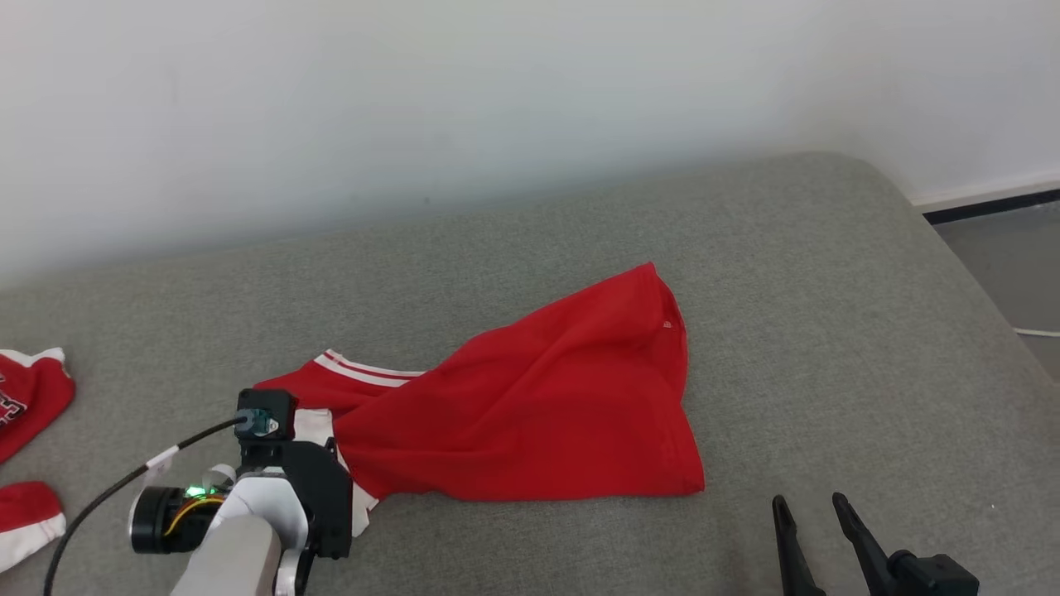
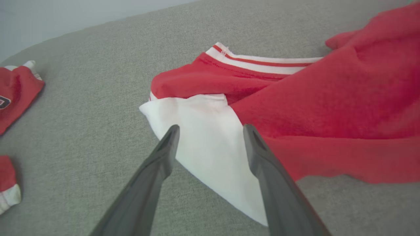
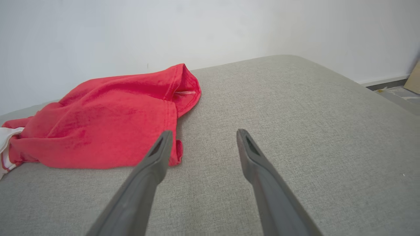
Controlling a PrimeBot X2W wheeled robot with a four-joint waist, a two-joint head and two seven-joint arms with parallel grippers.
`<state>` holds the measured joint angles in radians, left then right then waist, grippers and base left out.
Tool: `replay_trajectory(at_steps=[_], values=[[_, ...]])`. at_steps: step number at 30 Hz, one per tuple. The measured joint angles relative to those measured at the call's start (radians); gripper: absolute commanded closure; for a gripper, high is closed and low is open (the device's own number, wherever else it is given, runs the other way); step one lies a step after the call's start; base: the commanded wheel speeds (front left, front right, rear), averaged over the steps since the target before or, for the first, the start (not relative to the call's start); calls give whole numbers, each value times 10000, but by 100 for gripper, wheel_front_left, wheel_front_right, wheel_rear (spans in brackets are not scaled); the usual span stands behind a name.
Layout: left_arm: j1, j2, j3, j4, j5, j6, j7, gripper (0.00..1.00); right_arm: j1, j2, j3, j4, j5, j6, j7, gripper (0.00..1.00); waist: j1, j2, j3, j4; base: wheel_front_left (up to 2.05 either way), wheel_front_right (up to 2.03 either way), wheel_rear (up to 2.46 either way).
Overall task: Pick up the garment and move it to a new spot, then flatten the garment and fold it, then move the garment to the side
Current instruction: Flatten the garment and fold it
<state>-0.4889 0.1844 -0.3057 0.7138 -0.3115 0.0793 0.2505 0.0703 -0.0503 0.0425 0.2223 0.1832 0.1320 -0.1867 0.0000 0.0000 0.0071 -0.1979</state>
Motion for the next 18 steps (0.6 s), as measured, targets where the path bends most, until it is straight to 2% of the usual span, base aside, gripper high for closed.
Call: replay_trajectory(at_steps=[8,18], values=[[-571,268,-596,307,362,-178,1250,0,-50,0,-23,75,94,0,-163,0,0,1,394,-412,0,0,0],[-913,742,-1051,431,905,82,1737,0,-191,0,144,301,280,0,-339,0,0,0,670,-540,0,0,0]])
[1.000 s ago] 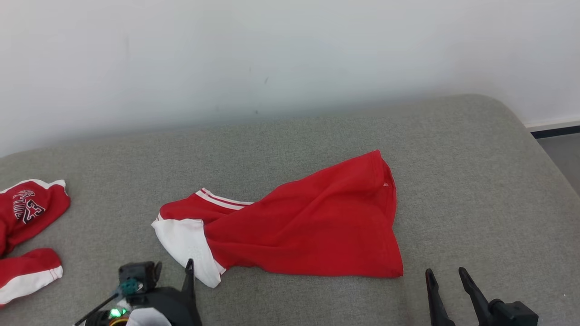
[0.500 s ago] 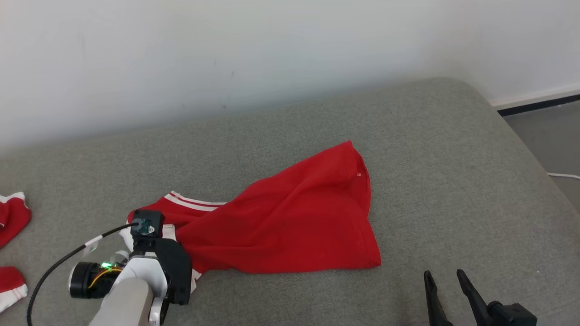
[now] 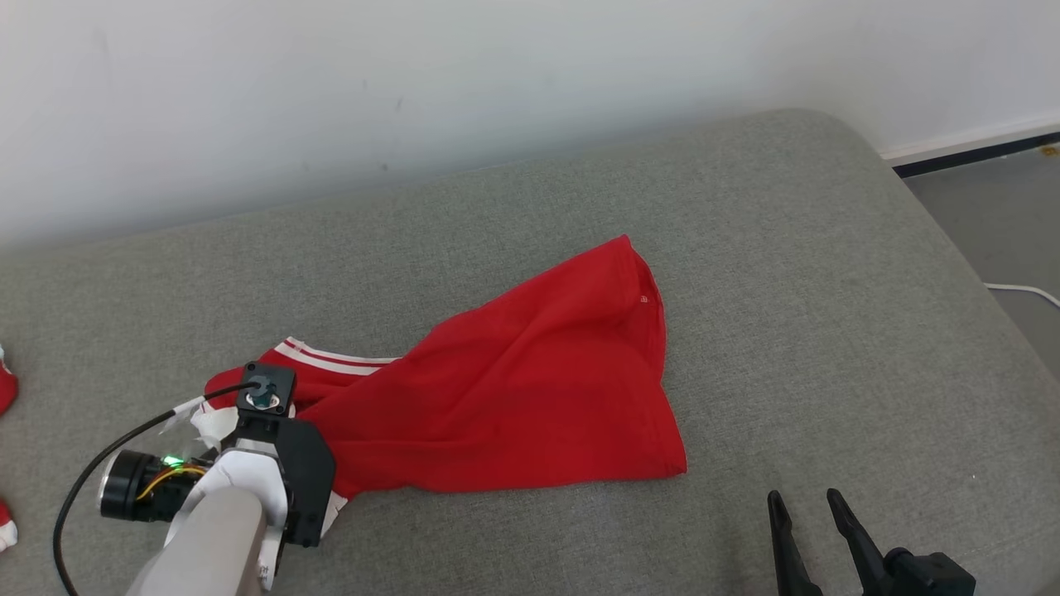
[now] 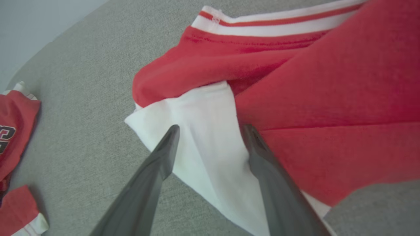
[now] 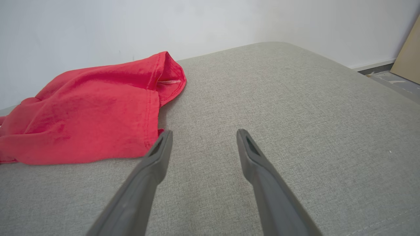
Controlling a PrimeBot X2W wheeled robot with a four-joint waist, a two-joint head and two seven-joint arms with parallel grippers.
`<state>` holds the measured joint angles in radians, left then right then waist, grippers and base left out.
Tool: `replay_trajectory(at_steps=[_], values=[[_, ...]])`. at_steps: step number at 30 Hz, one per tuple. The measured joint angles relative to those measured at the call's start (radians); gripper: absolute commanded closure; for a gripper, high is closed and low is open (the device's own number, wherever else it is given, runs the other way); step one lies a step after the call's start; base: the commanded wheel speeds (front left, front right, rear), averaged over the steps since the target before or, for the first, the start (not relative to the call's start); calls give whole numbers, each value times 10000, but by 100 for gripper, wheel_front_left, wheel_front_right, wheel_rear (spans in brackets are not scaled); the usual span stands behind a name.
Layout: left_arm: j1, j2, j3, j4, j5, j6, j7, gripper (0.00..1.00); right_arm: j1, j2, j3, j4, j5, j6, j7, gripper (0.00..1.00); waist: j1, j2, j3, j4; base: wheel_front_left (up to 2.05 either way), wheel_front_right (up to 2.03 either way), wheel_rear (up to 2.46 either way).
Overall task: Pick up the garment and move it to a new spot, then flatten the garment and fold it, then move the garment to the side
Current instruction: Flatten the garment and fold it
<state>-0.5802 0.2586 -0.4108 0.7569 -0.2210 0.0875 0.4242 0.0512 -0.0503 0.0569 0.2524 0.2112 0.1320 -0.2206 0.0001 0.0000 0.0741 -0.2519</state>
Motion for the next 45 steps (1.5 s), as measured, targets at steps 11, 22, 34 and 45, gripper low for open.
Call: replay_trajectory(at_steps=[11,22,34,45], values=[[-12,148,-150,-222,17,4,-107,0,-88,0,15,199,123,0,-171,0,0,0,67,137,0,0,0],[150,100,86,-587,-395,107,-385,100,-106,0,17,334,161,0,-207,0,0,0,-40,265,0,0,0],[1787,128,1400,-1459,-1810,539,-1753,94,-92,2,-59,403,161,0,-261,0,0,0,-199,745,0,0,0],[3772,-288,2309,-2470,-2769,830,-3396,0,20,2,-113,337,52,0,-84,0,-1,0,-628,1095,0,0,0]])
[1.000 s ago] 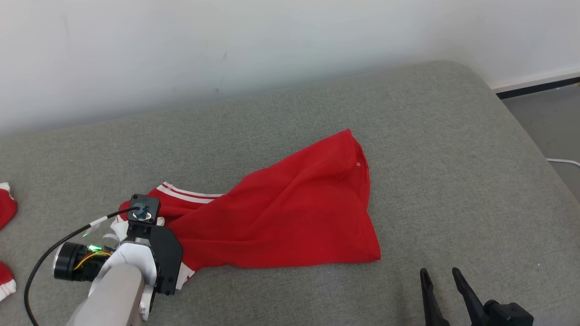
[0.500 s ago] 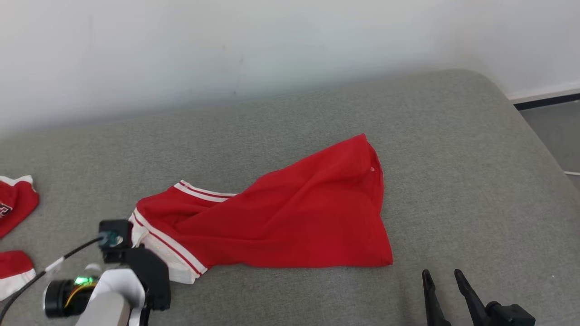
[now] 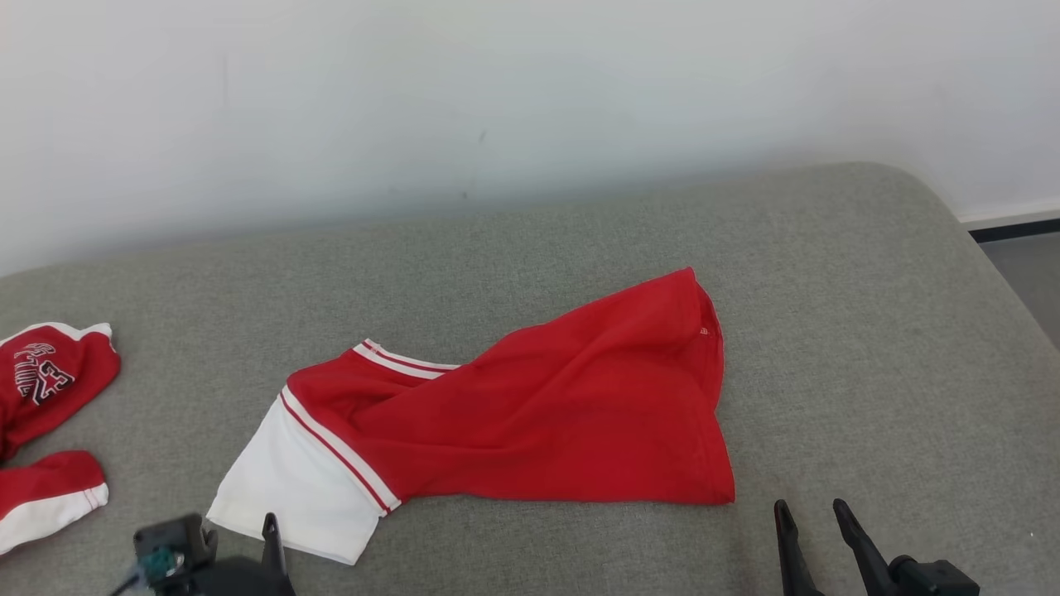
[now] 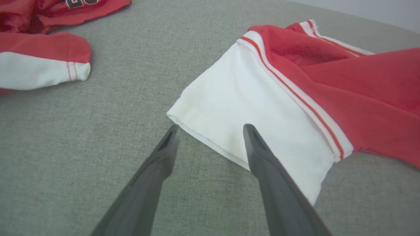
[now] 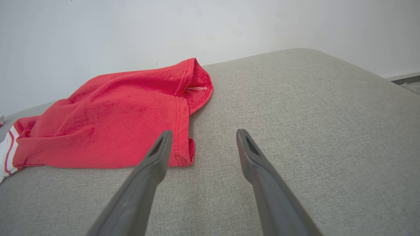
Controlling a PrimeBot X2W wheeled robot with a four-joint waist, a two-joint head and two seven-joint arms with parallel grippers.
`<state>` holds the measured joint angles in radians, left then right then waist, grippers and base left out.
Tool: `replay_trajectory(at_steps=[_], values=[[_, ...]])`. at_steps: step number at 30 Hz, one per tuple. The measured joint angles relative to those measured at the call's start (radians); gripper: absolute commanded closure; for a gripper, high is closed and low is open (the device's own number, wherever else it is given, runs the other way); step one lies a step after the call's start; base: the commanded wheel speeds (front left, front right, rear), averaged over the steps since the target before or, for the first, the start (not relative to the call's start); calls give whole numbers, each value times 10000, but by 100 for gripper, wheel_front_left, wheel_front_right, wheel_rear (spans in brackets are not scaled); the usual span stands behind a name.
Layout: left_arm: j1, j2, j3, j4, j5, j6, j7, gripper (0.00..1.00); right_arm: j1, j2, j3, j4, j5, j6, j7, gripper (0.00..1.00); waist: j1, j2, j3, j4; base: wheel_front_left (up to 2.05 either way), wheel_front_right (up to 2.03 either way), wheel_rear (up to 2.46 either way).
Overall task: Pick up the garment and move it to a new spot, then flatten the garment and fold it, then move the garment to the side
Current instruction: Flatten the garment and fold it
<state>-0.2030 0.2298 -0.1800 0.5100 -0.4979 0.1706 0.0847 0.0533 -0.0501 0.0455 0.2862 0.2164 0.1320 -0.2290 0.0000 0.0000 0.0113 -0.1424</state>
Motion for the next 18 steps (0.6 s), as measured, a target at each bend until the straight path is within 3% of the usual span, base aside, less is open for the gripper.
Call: replay_trajectory(at_steps=[4,8,18], values=[[985,-86,226,-976,-113,-316,-1515,0,33,-2,-142,-144,-125,0,84,0,0,0,-126,85,0,0,0],[2126,-316,445,-2284,-443,-918,-3009,0,71,-2,-267,-309,-192,0,184,0,0,0,-225,187,0,0,0],[4082,-782,1076,-5122,322,-2355,-3473,0,124,0,-341,-483,-268,0,443,0,-1,0,-484,395,0,0,0]])
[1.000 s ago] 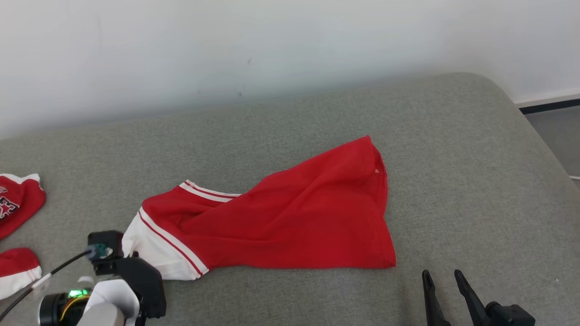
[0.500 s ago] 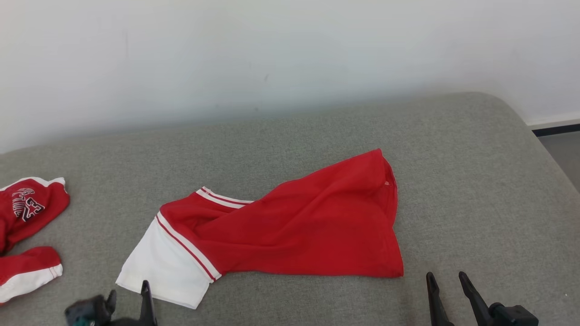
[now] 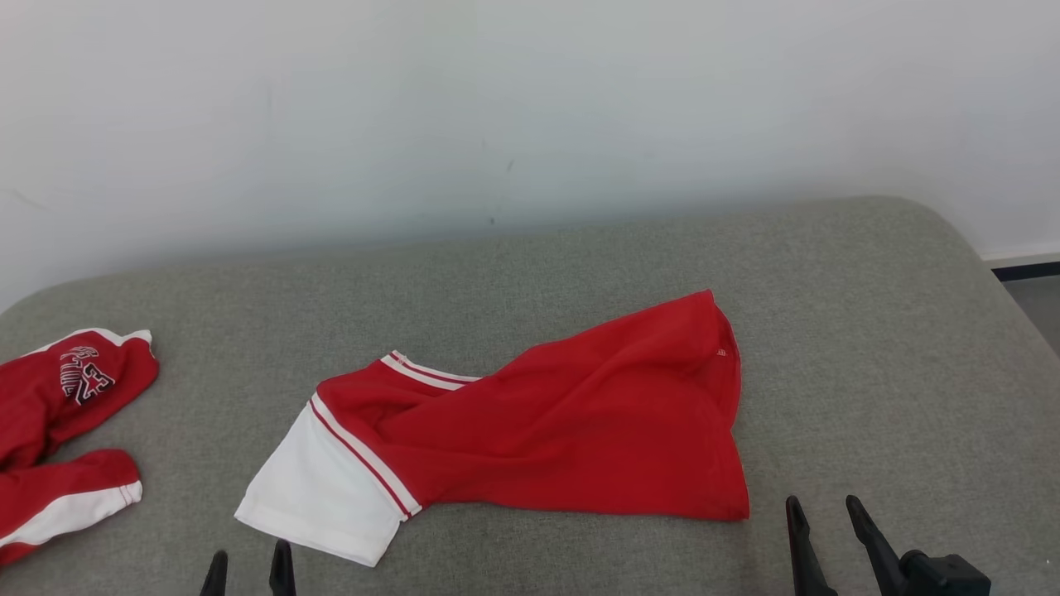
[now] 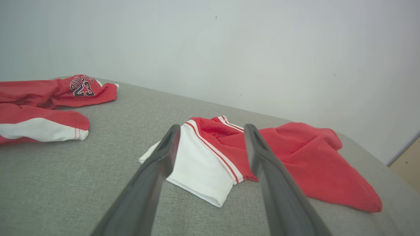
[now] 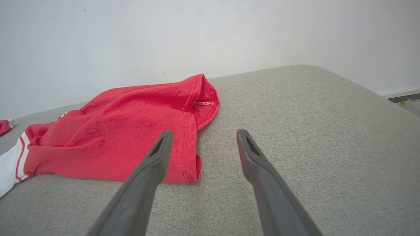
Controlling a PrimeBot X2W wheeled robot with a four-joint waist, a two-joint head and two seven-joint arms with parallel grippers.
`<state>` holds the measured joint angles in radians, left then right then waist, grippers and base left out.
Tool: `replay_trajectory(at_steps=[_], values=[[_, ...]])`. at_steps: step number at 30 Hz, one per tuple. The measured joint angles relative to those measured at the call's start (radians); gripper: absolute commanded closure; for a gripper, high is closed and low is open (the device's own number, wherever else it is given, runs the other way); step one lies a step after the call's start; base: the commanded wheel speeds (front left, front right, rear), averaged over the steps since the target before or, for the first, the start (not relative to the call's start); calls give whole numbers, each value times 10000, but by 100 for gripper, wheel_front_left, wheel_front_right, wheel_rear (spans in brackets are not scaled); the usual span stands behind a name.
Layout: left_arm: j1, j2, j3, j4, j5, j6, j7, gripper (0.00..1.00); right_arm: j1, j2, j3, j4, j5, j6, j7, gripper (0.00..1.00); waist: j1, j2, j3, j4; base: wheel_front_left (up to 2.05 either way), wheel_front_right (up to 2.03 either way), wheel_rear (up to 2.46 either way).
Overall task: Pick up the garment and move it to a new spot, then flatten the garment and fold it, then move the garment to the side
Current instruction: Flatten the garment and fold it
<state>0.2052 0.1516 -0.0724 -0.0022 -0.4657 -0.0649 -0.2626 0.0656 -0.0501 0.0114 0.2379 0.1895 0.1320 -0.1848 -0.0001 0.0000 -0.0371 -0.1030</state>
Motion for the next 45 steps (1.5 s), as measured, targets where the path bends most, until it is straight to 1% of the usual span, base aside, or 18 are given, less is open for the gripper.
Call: replay_trajectory(at_steps=[4,8,12,14,16,19,24,26,28,32,36,45], values=[[642,-278,370,-25,525,-259,2,0,67,-2,86,42,-10,0,58,0,0,-1,-144,-6,0,0,0],[831,-460,675,140,805,-487,2,0,190,-2,115,234,-12,0,92,0,0,0,-201,4,0,0,0],[859,-548,844,205,999,-585,2,0,181,0,125,337,-73,0,224,0,0,0,-200,71,0,0,0],[848,-587,874,249,1064,-594,0,0,52,-4,199,456,-138,0,497,0,0,0,-171,103,0,0,0],[827,-606,878,330,1106,-598,2,0,-319,-4,378,541,-186,0,897,0,0,0,-122,137,0,0,0],[812,-646,851,439,1120,-650,0,0,-1138,12,610,817,-21,0,1900,0,0,0,-29,209,0,0,0],[695,-579,537,487,1039,-660,2,0,-2554,2,-94,1875,33,0,4312,0,0,0,115,428,0,0,0],[618,-535,456,506,1003,-660,2,0,-3030,0,-370,2234,-33,0,5001,0,1,0,171,547,0,0,0],[594,-512,456,533,955,-662,2,0,-3407,-6,-441,2558,56,0,5599,0,1,0,227,675,0,0,0],[576,-439,454,533,941,-662,2,0,-3937,6,-593,3022,86,0,6385,0,1,0,367,881,0,0,0],[458,-393,479,525,940,-662,2,0,-4313,8,-790,3359,105,0,6788,0,1,0,540,1022,0,0,0],[311,-257,483,522,869,-662,0,0,-4730,2,-1158,3919,-73,0,6966,0,1,1,829,1144,0,0,0]])
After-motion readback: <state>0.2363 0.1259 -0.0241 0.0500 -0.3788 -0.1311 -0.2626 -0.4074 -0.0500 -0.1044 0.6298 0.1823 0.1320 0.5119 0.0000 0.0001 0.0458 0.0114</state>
